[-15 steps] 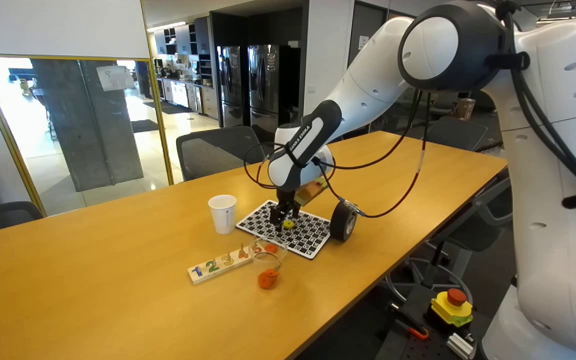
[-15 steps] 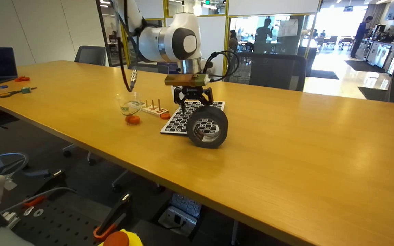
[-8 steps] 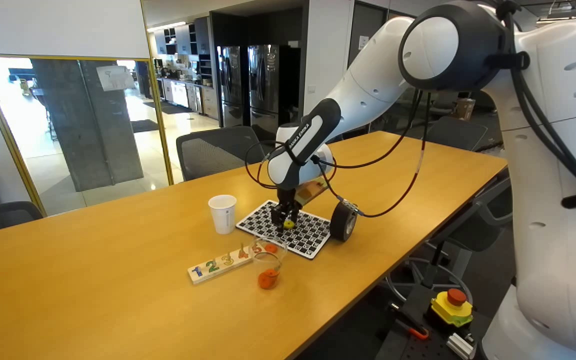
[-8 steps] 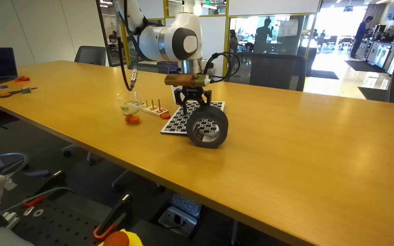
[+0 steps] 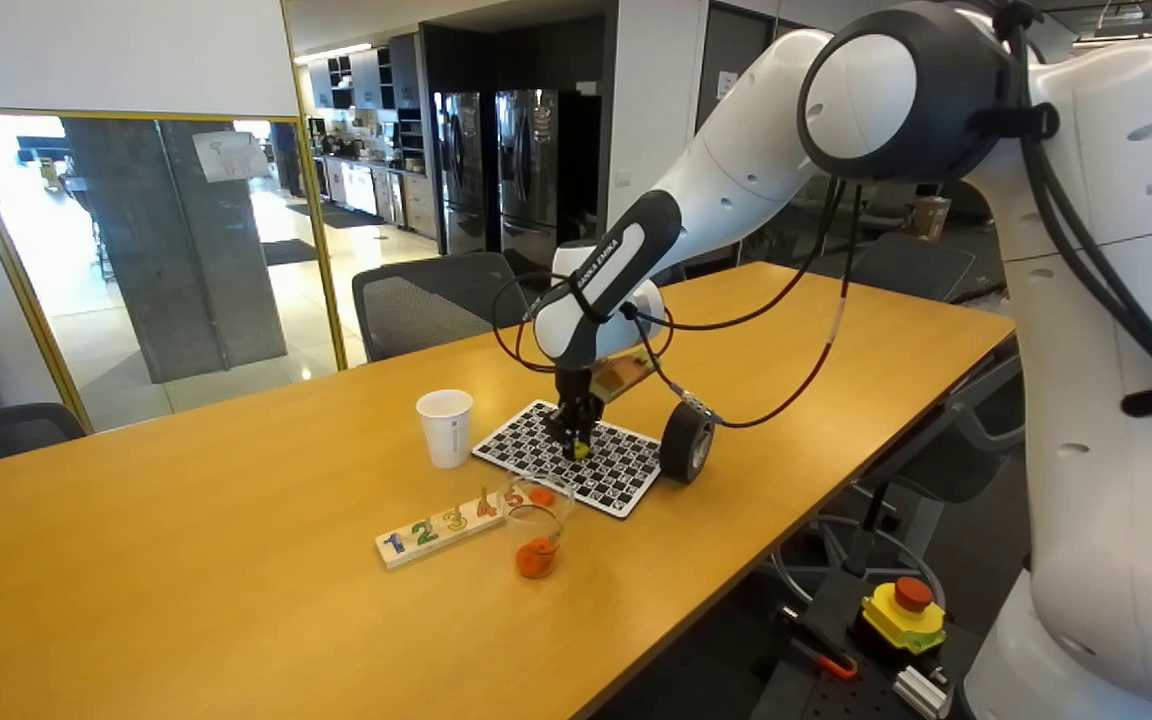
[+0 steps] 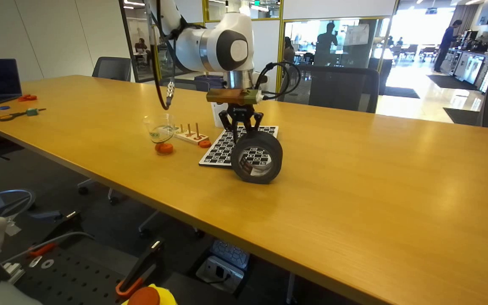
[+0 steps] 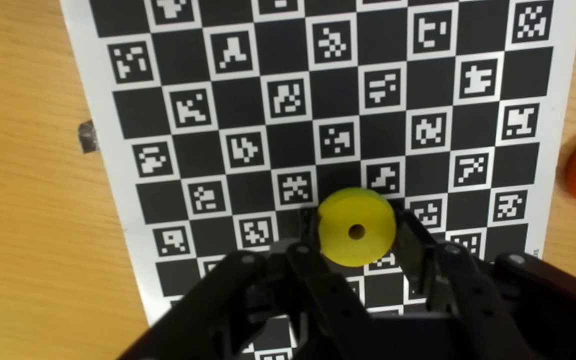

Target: Pick up the orange objects from the table and put them in the colorless cup, then pick up the yellow objects and put them in the white cup

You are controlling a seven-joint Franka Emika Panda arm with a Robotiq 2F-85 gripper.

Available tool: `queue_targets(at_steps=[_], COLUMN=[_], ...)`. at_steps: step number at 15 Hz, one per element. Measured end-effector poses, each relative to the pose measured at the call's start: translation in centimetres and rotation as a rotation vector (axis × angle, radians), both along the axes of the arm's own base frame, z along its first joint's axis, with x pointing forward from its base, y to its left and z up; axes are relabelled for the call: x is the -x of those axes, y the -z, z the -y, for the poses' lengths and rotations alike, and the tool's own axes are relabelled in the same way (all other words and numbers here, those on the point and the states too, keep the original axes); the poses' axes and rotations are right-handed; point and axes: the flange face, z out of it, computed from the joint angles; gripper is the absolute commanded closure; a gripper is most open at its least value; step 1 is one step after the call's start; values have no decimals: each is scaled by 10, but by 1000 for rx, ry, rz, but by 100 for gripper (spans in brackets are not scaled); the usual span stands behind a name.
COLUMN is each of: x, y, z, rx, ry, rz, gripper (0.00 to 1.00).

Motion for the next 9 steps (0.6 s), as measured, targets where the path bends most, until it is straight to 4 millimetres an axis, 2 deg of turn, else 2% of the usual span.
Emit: queue_targets(at_steps=[2, 4, 9], x=[-6, -16, -51], y=[-6, -21, -79], z=[-5, -12, -36], rx=[8, 22, 64], ry=[-14, -38, -93], rz=[1, 20, 118], gripper=[82, 82, 82])
